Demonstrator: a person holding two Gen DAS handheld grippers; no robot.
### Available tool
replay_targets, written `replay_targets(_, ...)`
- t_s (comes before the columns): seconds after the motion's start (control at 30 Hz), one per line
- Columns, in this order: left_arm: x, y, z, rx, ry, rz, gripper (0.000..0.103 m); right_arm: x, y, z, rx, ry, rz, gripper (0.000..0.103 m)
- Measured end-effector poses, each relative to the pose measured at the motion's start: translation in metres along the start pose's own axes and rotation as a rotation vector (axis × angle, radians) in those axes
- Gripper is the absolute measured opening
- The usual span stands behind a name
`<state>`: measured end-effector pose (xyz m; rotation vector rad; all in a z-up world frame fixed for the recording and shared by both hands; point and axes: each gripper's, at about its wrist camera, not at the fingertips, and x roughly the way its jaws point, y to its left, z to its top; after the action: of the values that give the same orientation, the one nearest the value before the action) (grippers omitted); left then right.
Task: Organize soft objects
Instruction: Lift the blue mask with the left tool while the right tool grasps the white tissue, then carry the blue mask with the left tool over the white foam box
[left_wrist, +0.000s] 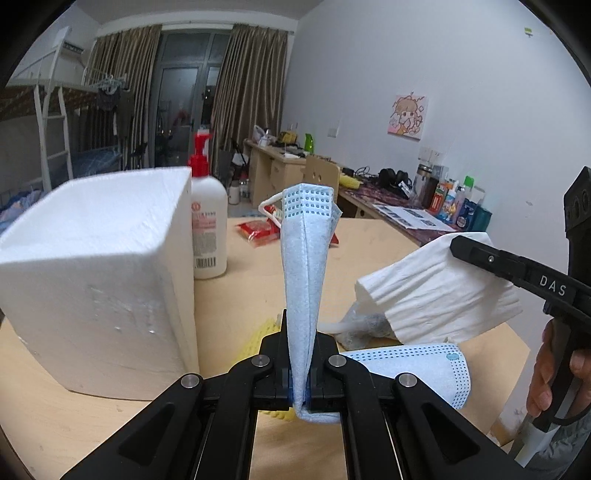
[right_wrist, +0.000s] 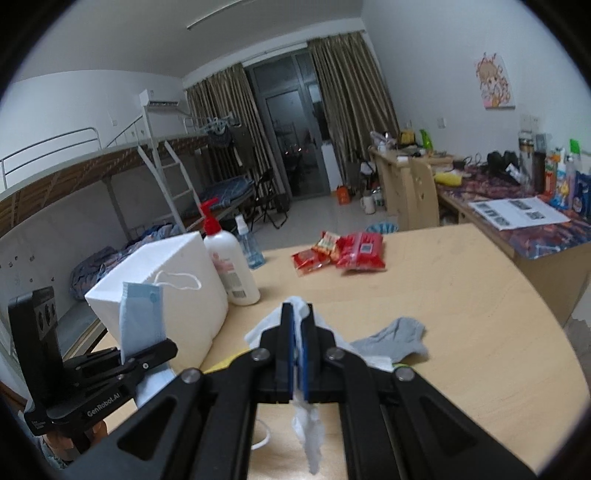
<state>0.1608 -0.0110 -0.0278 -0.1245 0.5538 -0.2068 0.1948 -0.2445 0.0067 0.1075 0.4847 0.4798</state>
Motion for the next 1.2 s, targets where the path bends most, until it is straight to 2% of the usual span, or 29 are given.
replay_targets(0.4, -0.042, -0.015, 0.001, 0.055, -0.067, 0.027, 0.003, -0.038, 0.008, -0.004, 0.001, -0.072, -0.007, 0.005)
replay_targets(0.7, -0.061, -0.022, -0.003, 0.083, -0.096, 0.045, 0.003, -0.05, 0.019, -0.008, -0.014, -0.096, 0.007, 0.005)
replay_targets(0.93, -0.08, -0.017, -0.004, 0.078, -0.119, 0.082, 0.003, -0.047, 0.036, -0.008, -0.036, -0.099, 0.063, 0.005)
replay_targets(1.2, -0.11, 0.005, -0.01, 0.046, -0.136, 0.183, 0.003, -0.034, 0.068, -0.009, -0.084, -0.085, 0.173, 0.005)
